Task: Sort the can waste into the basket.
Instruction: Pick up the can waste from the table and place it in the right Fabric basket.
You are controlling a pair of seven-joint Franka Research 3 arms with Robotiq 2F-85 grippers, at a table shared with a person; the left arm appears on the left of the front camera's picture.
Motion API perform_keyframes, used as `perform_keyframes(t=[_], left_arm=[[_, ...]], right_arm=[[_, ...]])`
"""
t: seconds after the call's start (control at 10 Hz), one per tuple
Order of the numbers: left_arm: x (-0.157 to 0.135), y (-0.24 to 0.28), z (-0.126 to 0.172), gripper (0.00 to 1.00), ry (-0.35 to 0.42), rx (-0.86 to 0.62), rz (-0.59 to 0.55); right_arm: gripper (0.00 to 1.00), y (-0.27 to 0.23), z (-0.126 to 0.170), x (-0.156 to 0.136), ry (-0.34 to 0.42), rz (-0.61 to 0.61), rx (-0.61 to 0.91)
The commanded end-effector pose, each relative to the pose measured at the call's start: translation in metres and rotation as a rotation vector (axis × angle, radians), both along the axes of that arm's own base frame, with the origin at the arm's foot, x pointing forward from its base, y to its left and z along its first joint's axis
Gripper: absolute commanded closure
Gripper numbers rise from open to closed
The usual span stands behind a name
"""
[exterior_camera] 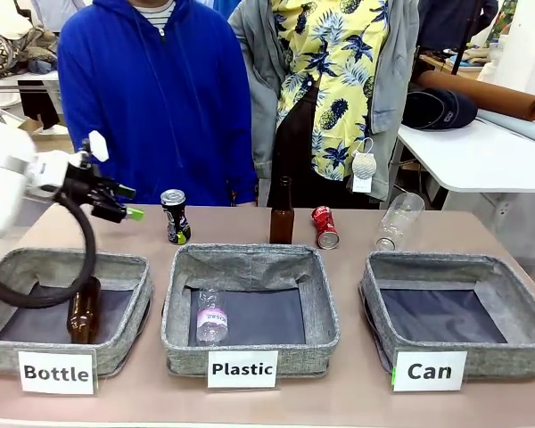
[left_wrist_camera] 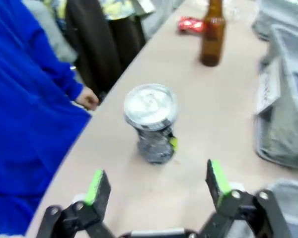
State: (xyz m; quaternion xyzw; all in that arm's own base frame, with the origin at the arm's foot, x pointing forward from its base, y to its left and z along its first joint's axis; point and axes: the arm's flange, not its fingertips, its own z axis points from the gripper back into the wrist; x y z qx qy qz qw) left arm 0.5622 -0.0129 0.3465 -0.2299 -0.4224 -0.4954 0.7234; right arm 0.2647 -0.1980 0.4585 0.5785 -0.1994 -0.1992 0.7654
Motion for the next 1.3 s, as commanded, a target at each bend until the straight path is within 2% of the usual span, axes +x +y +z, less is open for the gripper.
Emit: perform_keyframes(t=[0.0,0.2,0.3,0.5,0.7,0.9,1.2], left_arm=[[0.005,-0.018,-0.001,0.0,-0.047,0.027,0.062],[0.005,-0.018,-0.001,0.0,-0.047,0.027,0.062],[0.001,0.0,0.002,0.0,-0.005,0.008,0.018],[0.026,-0.007,-0.017,0.0,0.02,-0.075,-0.062],[0.044,-0.009,-0.036,0.0,0.037,-0.117,-0.071],[0.062,-0.021,-0.054,0.0,0.089,-0.112,-0.089],[0.08,-0.043,-0.071,0.0,0.114,-0.091,-0.132]], right_arm=[[0.0,-0.002,0.0,0.002,-0.037,0.0,0.008],[0.0,-0.002,0.0,0.002,-0.037,0.0,0.008],[0.0,-0.002,0.0,0.002,-0.037,0.0,0.008],[0.0,-0.002,0.0,0.002,-0.037,0.0,0.008],[0.0,-0.002,0.0,0.002,-0.037,0.0,0.008],[0.0,-0.002,0.0,0.002,-0.037,0.0,0.008],[0.0,-0.002,0.0,0.002,-0.037,0.0,0.008]])
